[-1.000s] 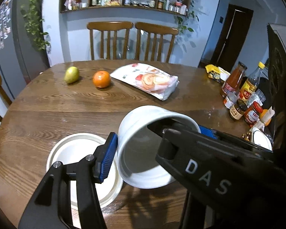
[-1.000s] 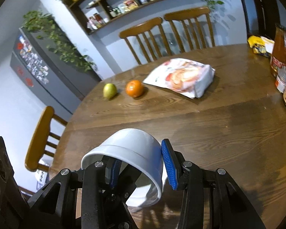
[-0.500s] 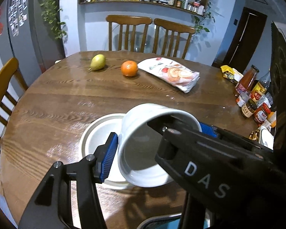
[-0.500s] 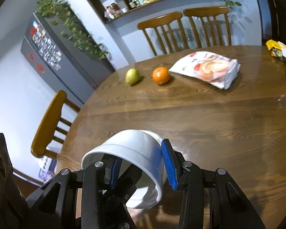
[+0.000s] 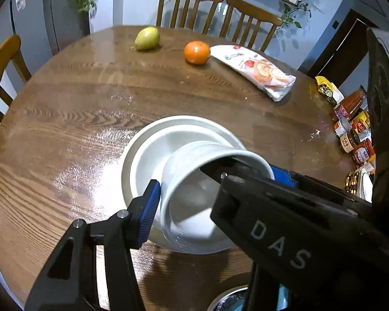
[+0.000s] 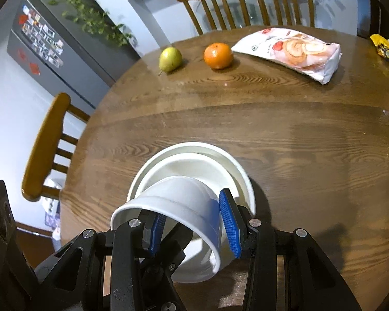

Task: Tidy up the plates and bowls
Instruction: 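Lower the small white bowl into the nested white bowls, then open both grippers to release the small white bowl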

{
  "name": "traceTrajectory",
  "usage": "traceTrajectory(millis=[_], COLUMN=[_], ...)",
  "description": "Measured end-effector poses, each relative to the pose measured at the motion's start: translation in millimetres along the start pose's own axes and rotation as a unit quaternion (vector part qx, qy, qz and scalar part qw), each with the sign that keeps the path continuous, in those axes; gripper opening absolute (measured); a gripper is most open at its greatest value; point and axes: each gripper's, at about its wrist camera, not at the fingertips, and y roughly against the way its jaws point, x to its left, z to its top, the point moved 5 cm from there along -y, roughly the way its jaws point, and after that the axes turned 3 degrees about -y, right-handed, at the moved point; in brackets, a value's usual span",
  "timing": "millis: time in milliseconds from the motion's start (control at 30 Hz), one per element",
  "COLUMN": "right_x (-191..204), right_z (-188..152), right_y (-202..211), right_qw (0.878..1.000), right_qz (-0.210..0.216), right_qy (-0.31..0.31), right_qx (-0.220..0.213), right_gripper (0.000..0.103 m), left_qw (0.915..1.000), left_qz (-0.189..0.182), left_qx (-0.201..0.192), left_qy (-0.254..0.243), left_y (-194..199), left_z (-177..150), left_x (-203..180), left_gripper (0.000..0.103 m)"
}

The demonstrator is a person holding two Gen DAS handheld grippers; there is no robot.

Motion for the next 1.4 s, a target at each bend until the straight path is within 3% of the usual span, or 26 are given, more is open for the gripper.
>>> traceTrajectory(millis=[300, 600, 833, 967, 1100, 1200, 1400], right_x=[-1.9, -0.3, -2.1, 3.2, 3.7, 2.2, -0.4], right_z=[5.5, 12.7, 18.8, 19.4, 21.5, 22.5, 17.1], right_y=[-23.9, -32.2, -29.1, -21.4, -2.6, 8.4, 31.1], right_qw=[0.999, 0.999, 0.998, 0.999, 0.999, 0.999, 0.997], right_qz=[-0.022, -0.025, 0.015, -0.002, -0.024, -0.02, 0.032], right_qy=[-0.005, -0.002, -0.005, 0.018, 0.034, 0.042, 0.064], right_qx=[0.039, 0.043, 0.055, 0.048, 0.011, -0.006, -0.035], right_gripper=[0.045, 0.045, 0.051, 0.051, 0.069, 0.071, 0.083], left_qw=[0.9993, 0.9988, 0.9975, 0.9982, 0.9971, 0.9969, 0.9955], left_qz=[-0.013, -0.032, -0.067, -0.056, -0.066, -0.058, -0.052], left_qx=[0.035, 0.033, 0.011, -0.013, -0.036, -0.052, -0.078], left_qy=[0.01, 0.015, 0.022, 0.013, 0.012, 0.007, 0.011], left_y=[-18.8, -20.3, -9.7, 5.1, 20.0, 28.2, 36.0], left_z=[5.1, 12.1, 12.4, 12.0, 11.4, 11.1, 8.3], left_x=[11.4, 17.2, 20.4, 19.1, 18.5, 18.8, 25.9], left_gripper=[0.049, 0.052, 0.065, 0.077, 0.081, 0.088, 0.095])
